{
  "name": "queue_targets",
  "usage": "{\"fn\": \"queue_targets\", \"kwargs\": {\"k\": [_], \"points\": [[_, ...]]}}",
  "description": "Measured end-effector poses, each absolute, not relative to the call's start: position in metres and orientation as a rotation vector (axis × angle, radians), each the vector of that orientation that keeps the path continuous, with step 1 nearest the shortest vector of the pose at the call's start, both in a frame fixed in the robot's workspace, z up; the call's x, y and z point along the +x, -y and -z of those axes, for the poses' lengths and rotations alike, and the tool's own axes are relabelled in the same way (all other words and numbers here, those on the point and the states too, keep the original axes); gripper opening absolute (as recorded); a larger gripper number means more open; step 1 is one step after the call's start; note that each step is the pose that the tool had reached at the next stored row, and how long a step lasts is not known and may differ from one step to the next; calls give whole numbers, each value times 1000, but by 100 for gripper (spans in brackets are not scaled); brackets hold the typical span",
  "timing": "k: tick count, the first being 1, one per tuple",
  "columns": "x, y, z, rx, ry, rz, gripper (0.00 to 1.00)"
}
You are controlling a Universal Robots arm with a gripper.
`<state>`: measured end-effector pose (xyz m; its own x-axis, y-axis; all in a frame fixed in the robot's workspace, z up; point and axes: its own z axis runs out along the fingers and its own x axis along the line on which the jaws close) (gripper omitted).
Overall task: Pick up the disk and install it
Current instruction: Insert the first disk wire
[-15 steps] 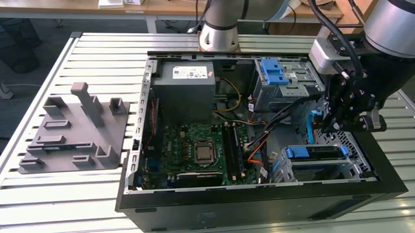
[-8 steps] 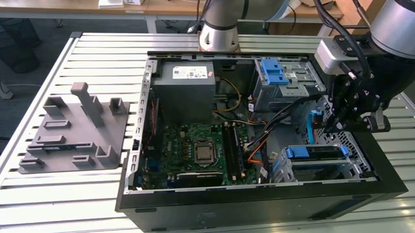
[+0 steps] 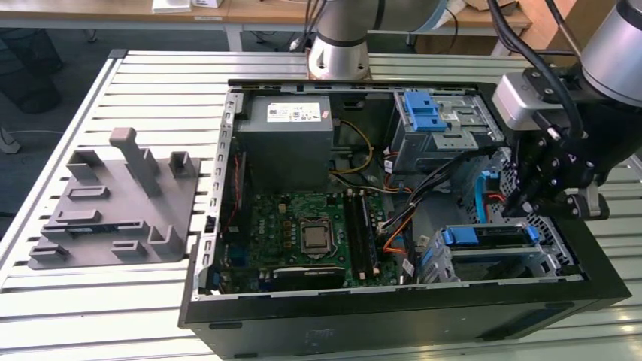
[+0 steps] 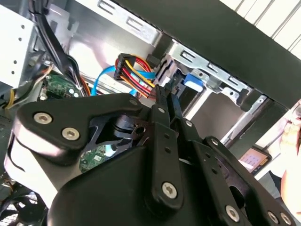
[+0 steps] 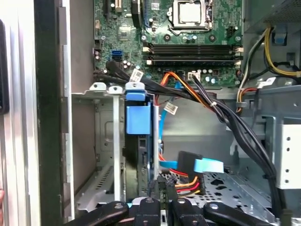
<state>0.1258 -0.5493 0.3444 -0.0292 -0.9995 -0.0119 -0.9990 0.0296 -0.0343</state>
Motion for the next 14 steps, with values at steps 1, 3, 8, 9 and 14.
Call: {"fn": "queue_targets", "kwargs": {"k": [1, 3, 8, 9, 14], "points": [[126, 550, -344, -2168, -2232, 22, 16], [126, 551, -342, -2173, -2238, 11, 16], [126, 554, -339, -2179, -2249, -8, 16], [127, 555, -339, -2178, -2250, -8, 16], [128, 557, -337, -2172, -2255, -8, 16]]}}
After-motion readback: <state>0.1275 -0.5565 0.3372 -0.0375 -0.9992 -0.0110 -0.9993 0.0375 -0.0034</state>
